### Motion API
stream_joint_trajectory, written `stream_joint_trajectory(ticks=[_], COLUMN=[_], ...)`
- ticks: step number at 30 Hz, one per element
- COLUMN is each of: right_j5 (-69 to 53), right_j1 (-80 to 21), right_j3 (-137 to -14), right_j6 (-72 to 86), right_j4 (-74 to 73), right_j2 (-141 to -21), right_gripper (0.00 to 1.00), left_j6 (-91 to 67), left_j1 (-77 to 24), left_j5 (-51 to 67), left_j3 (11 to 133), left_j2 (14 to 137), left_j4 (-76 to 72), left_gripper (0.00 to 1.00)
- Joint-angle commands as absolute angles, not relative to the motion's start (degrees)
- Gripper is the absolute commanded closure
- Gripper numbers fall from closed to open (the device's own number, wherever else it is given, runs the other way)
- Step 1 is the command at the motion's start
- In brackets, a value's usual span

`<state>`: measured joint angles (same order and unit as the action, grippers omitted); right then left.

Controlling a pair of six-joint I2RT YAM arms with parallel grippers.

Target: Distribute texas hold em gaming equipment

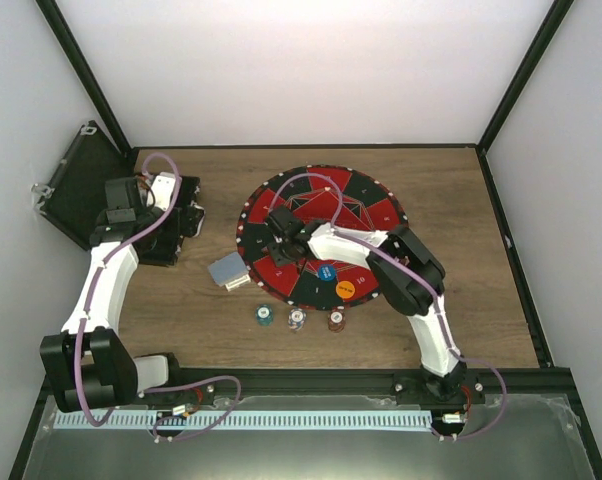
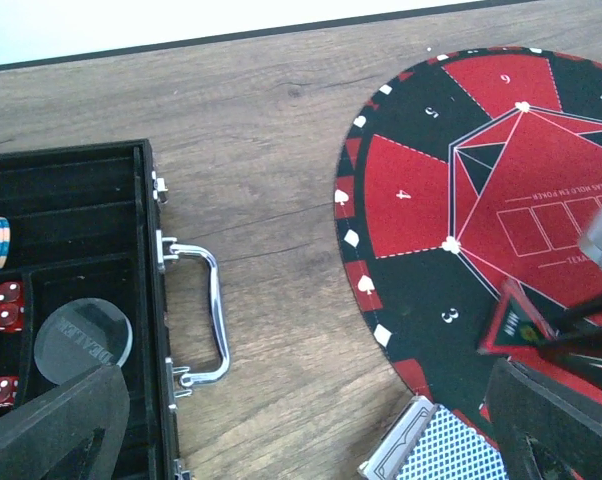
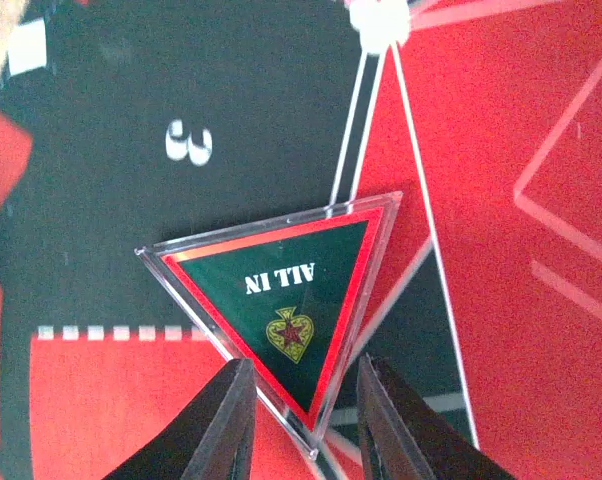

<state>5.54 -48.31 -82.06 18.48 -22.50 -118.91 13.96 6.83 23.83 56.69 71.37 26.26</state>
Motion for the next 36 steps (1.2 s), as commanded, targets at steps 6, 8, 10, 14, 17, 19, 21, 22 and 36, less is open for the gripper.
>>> stream_joint_trajectory(ticks=[6,8,10,14,17,19,21,22,36], right_j5=[4.8,5.2,5.8,7.3,8.1,8.3,8.5,8.8,5.1], right_j1=[-47.3,-47.3,-47.2,-46.9,-46.0,-45.2,-44.4,-44.0,-42.5], right_j3=[-98.0,-100.7,-103.1,-102.8,-98.6,-93.7,-86.8,-83.6,-55.9], right_j6=[13.6,13.0,12.7,12.2,12.7,13.3,14.1,14.5,19.5], right_j4=[-26.8,-28.0,-29.6,-30.8,-31.7,-31.5,-30.9,-30.8,-27.4], right_j2=[-129.3,-130.5,-130.8,-126.3,-120.6,-114.9,-109.9,-107.6,-91.0], right_gripper=[0.69,0.69,0.69,0.57,0.45,0.38,0.33,0.31,0.24], left_j6=[15.1,15.2,15.3,15.5,15.5,15.4,15.4,15.5,18.1], left_j1=[7.2,7.3,7.3,7.4,7.4,7.5,7.5,7.5,7.6], left_j5=[26.3,26.5,26.8,26.7,27.2,27.6,28.2,28.6,30.0], left_j3=[58.2,58.0,58.1,58.9,59.2,59.4,59.5,59.5,60.4], left_j2=[71.0,71.1,71.6,72.6,72.7,72.8,72.8,72.9,72.6], left_j4=[28.6,28.6,28.6,29.2,29.5,29.7,29.9,30.0,33.1], left_gripper=[0.0,0.0,0.0,0.0,0.0,0.0,0.0,0.0,0.0])
